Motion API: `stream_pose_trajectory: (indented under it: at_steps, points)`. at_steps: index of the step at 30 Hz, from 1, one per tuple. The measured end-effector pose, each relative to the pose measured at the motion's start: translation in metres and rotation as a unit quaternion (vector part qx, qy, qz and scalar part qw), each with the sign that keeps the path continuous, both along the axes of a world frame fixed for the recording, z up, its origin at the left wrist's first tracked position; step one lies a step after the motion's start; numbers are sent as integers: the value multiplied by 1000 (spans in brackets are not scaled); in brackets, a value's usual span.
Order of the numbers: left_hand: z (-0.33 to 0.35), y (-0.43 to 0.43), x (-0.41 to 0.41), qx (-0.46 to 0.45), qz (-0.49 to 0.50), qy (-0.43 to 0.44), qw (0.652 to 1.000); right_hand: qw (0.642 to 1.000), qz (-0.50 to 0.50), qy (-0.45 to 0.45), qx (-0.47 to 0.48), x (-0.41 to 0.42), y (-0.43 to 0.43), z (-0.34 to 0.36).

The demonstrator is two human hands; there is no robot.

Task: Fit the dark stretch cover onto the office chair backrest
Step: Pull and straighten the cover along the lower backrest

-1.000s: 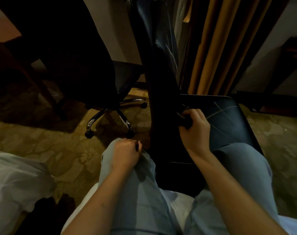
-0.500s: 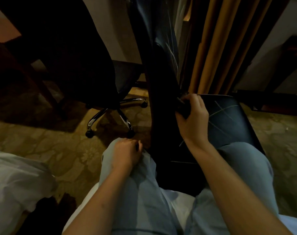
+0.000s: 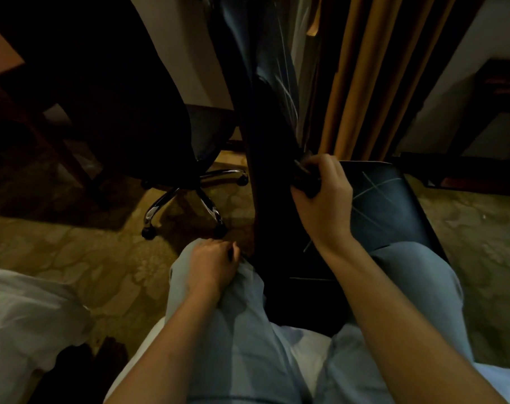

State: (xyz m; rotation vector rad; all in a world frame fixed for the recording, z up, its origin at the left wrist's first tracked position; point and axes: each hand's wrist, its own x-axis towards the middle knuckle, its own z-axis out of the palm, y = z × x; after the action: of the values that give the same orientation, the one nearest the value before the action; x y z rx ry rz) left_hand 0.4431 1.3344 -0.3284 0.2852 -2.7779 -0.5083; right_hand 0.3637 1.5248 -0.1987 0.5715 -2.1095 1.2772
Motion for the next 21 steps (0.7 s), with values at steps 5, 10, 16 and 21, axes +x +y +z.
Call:
stream_pose_trajectory:
  at_steps: [5, 10, 16, 21]
  points:
    - [2, 1, 2, -6, 2, 7, 1000, 999, 0, -33, 4, 1, 5, -34]
    - [7, 6, 3, -9, 12, 7, 1000, 988, -10, -146, 49, 11, 18, -73]
    - [6, 4, 4, 10, -5, 0, 1000, 998, -23, -63, 18, 15, 14, -40]
    - [1, 0, 2, 18, -4, 3, 1000, 1000, -12, 13, 4, 2, -4, 4]
